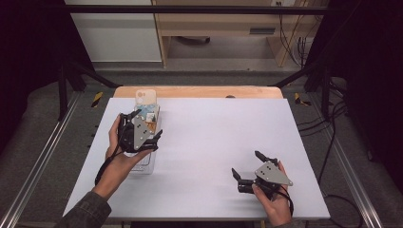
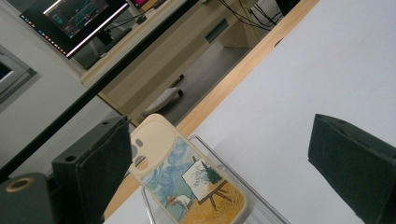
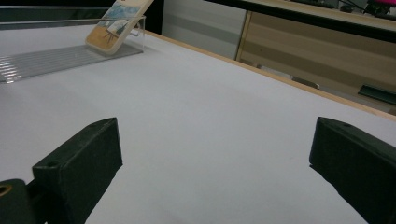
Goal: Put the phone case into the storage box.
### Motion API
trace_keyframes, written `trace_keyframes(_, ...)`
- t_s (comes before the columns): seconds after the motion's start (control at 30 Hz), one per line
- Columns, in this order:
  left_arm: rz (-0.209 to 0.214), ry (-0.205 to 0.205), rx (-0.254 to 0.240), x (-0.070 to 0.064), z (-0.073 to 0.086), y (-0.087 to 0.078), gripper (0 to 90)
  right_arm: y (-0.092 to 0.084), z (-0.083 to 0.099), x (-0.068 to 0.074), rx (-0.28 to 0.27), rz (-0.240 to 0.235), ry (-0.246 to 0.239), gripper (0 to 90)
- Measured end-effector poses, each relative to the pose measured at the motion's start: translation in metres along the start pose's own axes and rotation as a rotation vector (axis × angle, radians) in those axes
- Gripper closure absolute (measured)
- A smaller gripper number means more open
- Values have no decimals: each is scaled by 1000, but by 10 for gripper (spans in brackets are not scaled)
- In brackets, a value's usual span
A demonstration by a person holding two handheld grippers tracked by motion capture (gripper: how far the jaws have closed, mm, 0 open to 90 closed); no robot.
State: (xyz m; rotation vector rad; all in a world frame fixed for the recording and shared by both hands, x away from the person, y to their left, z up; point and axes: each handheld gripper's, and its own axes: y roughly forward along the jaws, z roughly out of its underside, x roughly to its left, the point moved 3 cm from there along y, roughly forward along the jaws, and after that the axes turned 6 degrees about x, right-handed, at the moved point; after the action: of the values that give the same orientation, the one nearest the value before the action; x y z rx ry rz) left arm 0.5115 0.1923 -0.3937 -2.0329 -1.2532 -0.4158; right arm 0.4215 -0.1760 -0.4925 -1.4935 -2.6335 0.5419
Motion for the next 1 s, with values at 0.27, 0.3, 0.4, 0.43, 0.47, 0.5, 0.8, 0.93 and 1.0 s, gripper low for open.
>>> trace_keyframes(0.27, -6, 2, -29, -3, -1, -16, 61, 0, 0, 1, 3, 0, -3, 24)
trace_keyframes(0.3, -5, -2, -30, -3, -1, -17, 61, 0, 0, 1, 3, 0, -3, 24)
trace_keyframes(0.4, -4, -16, -41, -4, 0, -21, 60, 0, 0, 1, 1, 1, -5, 24)
trace_keyframes(0.43, -4, -16, -41, -4, 0, -21, 61, 0, 0, 1, 1, 1, -5, 24)
trace_keyframes(0.47, 2, -30, -42, -5, 1, -24, 60, 0, 0, 1, 0, 2, -5, 24)
trace_keyframes(0.5, 5, -34, -41, -6, 2, -25, 58, 0, 0, 1, -2, 1, -7, 24)
trace_keyframes(0.8, 33, -93, -60, -9, 5, -35, 55, -1, -1, 0, -9, 10, -26, 24)
trace_keyframes(0.93, 55, -147, -74, -9, 7, -39, 53, -2, -1, 0, -10, 12, -28, 24)
trace_keyframes(1.0, 66, -173, -77, -9, 9, -41, 52, -2, -1, 0, -11, 11, -27, 24)
